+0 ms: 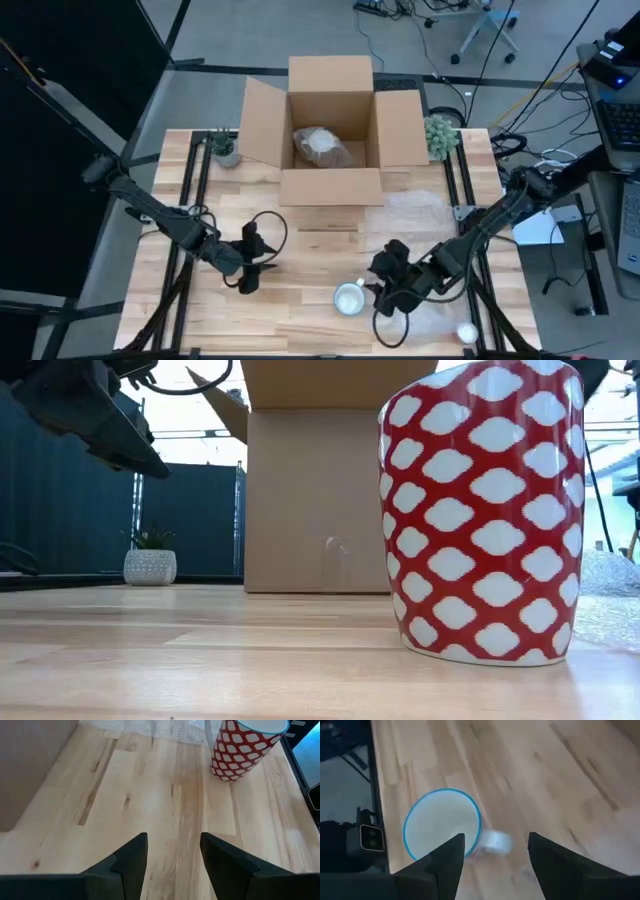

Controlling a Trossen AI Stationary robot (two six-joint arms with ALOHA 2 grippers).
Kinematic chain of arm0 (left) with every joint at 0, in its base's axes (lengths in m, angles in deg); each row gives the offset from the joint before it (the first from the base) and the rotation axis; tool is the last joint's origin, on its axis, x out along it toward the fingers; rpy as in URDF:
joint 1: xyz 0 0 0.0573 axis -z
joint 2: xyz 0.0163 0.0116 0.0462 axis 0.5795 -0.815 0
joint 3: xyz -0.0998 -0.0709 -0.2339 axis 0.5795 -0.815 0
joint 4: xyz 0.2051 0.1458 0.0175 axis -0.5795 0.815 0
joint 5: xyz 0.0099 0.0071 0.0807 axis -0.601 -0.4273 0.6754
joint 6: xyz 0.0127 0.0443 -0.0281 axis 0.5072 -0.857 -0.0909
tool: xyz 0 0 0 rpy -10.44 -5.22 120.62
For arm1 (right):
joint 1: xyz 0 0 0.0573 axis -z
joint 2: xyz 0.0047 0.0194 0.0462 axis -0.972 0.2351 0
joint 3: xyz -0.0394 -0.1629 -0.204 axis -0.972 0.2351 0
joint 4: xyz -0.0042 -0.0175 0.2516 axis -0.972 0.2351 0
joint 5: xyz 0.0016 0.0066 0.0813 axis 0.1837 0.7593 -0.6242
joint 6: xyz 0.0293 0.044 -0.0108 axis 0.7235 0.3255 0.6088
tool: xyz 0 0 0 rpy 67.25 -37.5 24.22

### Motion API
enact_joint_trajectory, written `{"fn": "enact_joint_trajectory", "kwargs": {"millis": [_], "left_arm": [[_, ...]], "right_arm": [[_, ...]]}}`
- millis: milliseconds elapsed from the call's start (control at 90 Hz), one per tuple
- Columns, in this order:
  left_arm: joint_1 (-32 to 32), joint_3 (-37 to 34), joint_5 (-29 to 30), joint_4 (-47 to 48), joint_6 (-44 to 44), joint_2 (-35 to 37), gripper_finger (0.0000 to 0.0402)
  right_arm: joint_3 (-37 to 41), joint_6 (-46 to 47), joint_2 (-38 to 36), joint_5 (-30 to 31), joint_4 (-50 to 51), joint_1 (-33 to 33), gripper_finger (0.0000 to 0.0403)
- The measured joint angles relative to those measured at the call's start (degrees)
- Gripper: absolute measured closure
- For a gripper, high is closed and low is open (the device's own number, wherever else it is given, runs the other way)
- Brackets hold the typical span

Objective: Wrap mug
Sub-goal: Wrap the red mug with the bubble wrap

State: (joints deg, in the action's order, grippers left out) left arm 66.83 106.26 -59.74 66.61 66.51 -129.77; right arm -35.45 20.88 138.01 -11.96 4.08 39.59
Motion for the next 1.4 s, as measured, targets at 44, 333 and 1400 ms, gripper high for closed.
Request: {"fn": "enact_joint_trajectory", "kwargs": {"millis": [44, 333, 1400], "left_arm": [[0.0, 0.0, 0.0, 0.0, 0.0, 0.0, 0.023], [0.0, 0.0, 0.0, -1.2, 0.0, 0.0, 0.023], [0.0, 0.0, 0.1, -1.3, -1.6, 0.0, 0.023]], "right_arm": [[-0.2, -2.7, 0.1, -0.3, 0.2, 0.7, 0.0202], [-10.0, -16.3, 5.6, -7.9, 1.5, 3.4, 0.0202], [-31.4, -19.7, 25.7, -20.6, 37.2, 11.1, 0.039]]}}
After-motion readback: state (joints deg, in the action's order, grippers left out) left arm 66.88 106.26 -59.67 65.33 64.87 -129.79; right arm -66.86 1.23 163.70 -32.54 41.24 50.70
